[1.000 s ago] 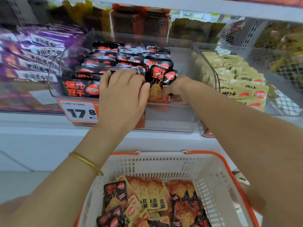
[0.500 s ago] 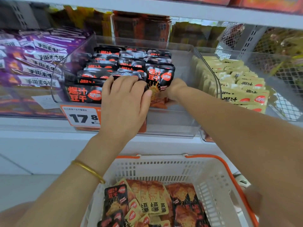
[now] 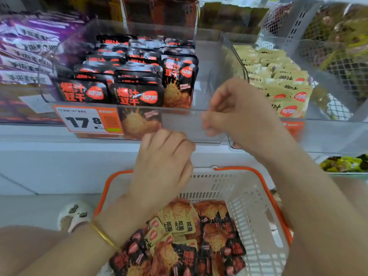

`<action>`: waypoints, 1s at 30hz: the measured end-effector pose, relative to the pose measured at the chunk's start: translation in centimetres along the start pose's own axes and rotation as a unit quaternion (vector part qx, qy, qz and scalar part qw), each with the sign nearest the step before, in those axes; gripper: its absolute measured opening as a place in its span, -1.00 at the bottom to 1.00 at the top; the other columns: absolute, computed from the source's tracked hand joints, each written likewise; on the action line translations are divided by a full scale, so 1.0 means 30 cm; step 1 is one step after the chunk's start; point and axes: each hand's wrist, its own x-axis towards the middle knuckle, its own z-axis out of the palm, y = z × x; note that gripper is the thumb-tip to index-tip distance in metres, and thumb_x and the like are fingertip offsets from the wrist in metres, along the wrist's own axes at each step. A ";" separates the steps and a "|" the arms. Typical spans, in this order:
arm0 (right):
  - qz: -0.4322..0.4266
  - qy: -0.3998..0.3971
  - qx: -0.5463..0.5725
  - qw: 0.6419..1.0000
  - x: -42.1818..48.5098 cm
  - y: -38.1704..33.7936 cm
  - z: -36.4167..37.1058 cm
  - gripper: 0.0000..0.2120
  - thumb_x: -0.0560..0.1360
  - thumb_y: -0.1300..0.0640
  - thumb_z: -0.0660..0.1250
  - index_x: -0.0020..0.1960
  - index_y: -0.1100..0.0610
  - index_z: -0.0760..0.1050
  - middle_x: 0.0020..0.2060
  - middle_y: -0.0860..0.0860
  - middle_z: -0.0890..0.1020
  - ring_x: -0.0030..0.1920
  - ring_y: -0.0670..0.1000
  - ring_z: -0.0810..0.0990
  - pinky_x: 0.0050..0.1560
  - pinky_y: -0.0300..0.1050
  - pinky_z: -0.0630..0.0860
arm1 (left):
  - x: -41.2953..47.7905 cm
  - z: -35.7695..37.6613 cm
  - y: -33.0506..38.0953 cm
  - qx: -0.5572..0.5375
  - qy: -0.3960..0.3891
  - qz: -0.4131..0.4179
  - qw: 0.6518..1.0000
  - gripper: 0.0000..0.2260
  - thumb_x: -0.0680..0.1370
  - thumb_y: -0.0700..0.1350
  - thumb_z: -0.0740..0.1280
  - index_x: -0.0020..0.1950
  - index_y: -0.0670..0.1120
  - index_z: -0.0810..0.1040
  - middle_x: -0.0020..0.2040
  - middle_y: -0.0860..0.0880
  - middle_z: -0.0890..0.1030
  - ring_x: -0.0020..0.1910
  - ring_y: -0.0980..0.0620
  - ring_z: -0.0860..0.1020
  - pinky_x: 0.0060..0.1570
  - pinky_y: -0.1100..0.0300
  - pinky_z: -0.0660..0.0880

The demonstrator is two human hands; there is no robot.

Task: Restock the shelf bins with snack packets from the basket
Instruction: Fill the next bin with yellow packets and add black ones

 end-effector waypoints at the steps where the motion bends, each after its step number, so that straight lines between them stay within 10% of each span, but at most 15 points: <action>1: 0.036 -0.044 0.032 0.998 -0.046 0.063 -0.003 -0.73 0.43 0.41 0.37 -0.23 0.13 0.35 -0.38 0.11 0.52 -0.35 0.13 0.62 -0.41 -0.20 0.55 | -0.039 0.043 0.013 0.003 -0.063 0.010 0.998 -0.78 0.44 -0.13 0.18 -0.10 -0.12 0.60 -0.07 -0.03 0.60 -0.07 -0.11 0.49 -0.12 0.05 0.29; 7: 0.262 -0.297 -0.306 0.865 -0.152 0.787 0.167 -0.93 0.48 0.30 0.28 -0.05 0.21 0.49 -0.11 0.11 0.56 -0.07 0.09 0.55 -0.18 -0.17 0.50 | -0.226 0.274 0.031 0.030 -0.363 0.031 0.931 -0.79 0.39 -0.08 0.18 -0.22 -0.07 0.61 -0.18 -0.02 0.61 -0.11 -0.10 0.57 -0.15 0.01 0.52; 12: 0.287 -0.392 -0.423 0.765 -0.421 1.136 0.316 -0.38 0.51 0.16 0.33 0.47 0.22 0.12 0.23 0.16 0.46 0.20 0.17 0.46 0.07 0.05 0.49 | -0.239 0.305 0.026 0.020 -0.370 0.008 0.929 -0.92 0.34 -0.10 0.41 -0.22 -0.08 0.63 -0.18 -0.03 0.63 -0.13 -0.11 0.59 -0.15 -0.02 0.55; 15: 0.276 -0.389 -0.487 0.732 -0.489 1.161 0.334 -0.44 0.52 0.20 0.30 0.44 0.17 0.15 0.32 0.16 0.36 0.33 0.19 0.35 0.20 0.07 0.44 | -0.229 0.307 0.020 0.013 -0.368 -0.007 0.930 -0.72 0.43 0.00 0.16 -0.22 -0.07 0.63 -0.18 -0.01 0.64 -0.13 -0.09 0.59 -0.13 -0.01 0.55; 20: 0.362 -0.392 -0.379 0.756 -0.407 1.126 0.289 -0.88 0.49 0.29 0.25 0.01 0.18 0.48 -0.18 0.08 0.52 -0.27 0.03 0.49 -0.16 -0.11 0.47 | -0.222 0.311 0.026 0.023 -0.390 -0.016 0.921 -0.78 0.50 -0.06 0.20 -0.06 -0.08 0.62 -0.04 -0.01 0.62 0.02 -0.09 0.54 0.06 -0.02 0.46; 24: 0.357 -0.311 -0.310 0.824 -0.235 0.991 0.153 -0.66 0.42 0.27 0.39 0.18 0.28 0.50 0.06 0.17 0.60 0.04 0.14 0.59 -0.08 -0.13 0.51 | -0.216 0.314 0.016 0.027 -0.473 -0.062 0.879 -0.77 0.57 -0.01 0.12 0.07 -0.03 0.53 0.03 0.04 0.55 0.10 -0.01 0.47 0.18 0.05 0.37; 30: 0.397 -0.250 0.099 0.877 -0.163 0.753 0.016 -0.68 0.41 0.34 0.43 0.13 0.37 0.47 -0.22 0.18 0.63 -0.22 0.17 0.63 -0.05 0.18 0.62 | -0.137 0.290 0.029 -0.232 -0.447 -0.338 0.795 -0.67 0.53 0.00 0.34 0.23 -0.05 0.36 0.03 0.01 0.55 0.00 0.01 0.57 0.02 0.05 0.55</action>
